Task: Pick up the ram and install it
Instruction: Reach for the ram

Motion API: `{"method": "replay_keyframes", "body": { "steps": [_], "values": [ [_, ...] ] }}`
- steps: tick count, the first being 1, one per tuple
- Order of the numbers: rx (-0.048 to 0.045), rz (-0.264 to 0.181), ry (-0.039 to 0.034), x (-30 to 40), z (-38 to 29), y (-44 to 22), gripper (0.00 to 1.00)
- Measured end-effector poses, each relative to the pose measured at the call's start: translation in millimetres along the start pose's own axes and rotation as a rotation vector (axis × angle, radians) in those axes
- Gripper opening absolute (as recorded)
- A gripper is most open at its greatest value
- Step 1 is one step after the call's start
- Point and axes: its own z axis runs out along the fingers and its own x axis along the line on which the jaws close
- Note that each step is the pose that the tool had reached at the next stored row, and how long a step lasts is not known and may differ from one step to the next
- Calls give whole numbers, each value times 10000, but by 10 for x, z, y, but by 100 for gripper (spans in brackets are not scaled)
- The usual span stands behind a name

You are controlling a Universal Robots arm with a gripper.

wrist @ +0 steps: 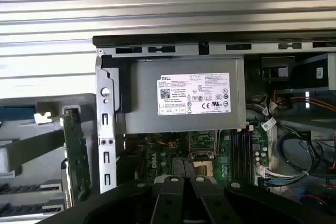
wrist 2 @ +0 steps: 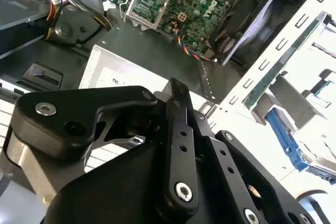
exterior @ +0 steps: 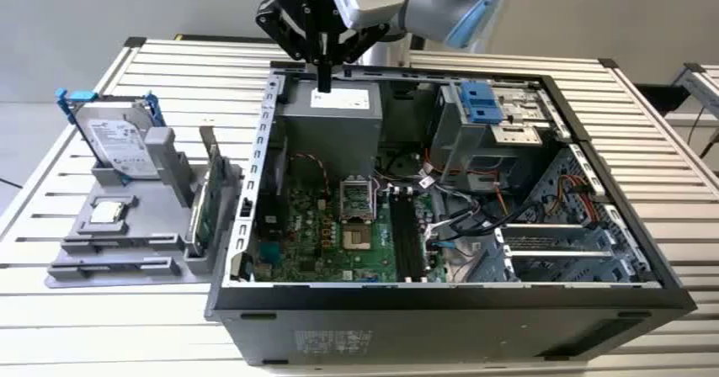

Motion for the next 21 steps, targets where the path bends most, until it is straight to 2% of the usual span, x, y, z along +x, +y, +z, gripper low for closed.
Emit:
{"method": "replay_keyframes", "body": {
  "steps": [1, 3, 12, 16, 21],
  "values": [
    [-1, 0, -2, 0, 0, 0, 0],
    [-5, -4, -73, 0, 0, 0, 0],
    [-5, -5, -78, 22, -1, -2, 0],
    [-5, -4, -78, 65, -2, -4, 0],
    [-6, -4, -79, 154, -4, -10, 0]
  ]
}}
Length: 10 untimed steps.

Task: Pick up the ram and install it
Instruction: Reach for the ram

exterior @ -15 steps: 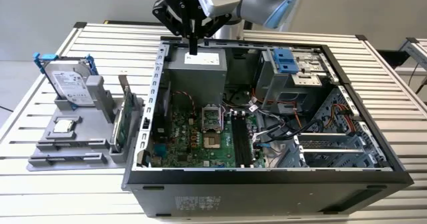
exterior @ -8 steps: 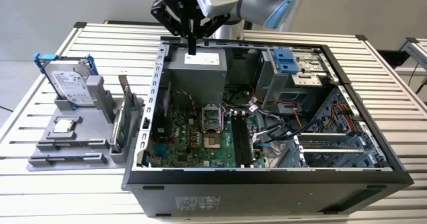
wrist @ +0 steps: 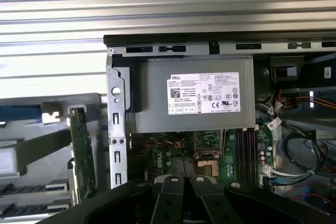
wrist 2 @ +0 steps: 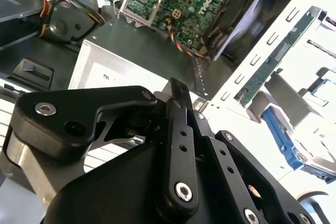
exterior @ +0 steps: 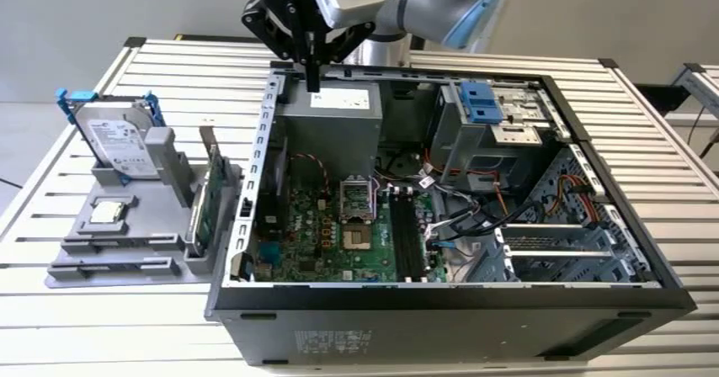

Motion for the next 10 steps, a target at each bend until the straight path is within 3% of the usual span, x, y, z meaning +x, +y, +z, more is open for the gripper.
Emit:
{"method": "replay_keyframes", "body": {
  "steps": [10],
  "values": [
    [1, 0, 1, 180, -7, -11, 0]
  ]
}}
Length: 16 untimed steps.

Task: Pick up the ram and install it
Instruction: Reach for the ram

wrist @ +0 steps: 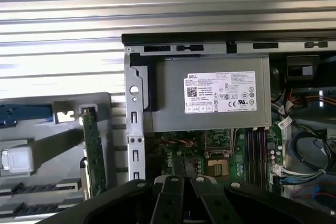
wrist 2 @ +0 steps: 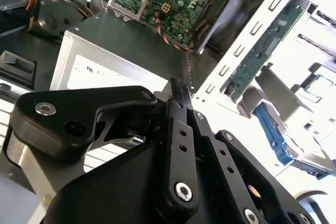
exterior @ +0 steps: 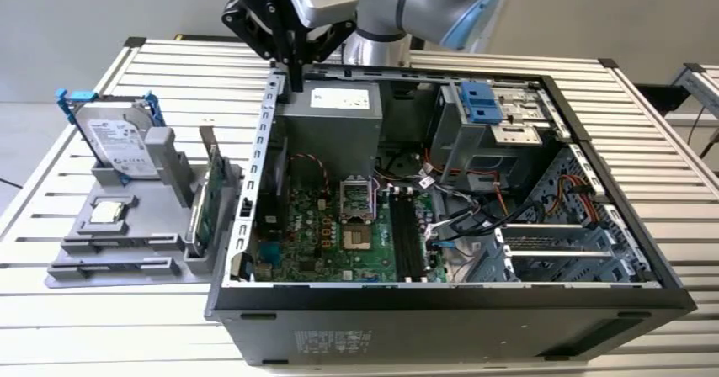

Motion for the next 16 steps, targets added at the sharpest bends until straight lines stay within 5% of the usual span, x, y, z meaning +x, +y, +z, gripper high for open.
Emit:
{"method": "replay_keyframes", "body": {
  "steps": [16],
  "values": [
    [0, -1, 0, 395, -14, -26, 0]
  ]
}}
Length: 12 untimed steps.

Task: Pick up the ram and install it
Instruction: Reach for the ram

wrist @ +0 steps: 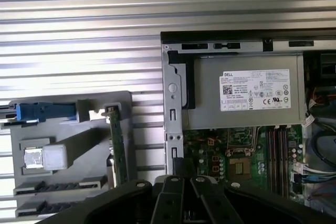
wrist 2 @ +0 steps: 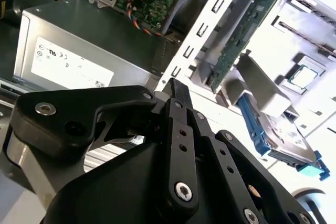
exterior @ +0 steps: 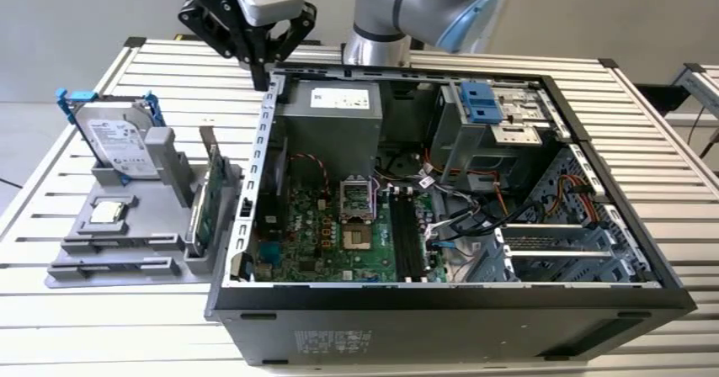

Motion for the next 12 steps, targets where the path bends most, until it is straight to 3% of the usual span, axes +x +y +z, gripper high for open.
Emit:
{"method": "replay_keyframes", "body": {
  "steps": [12],
  "values": [
    [0, 1, 4, 314, -11, -20, 0]
  ]
}}
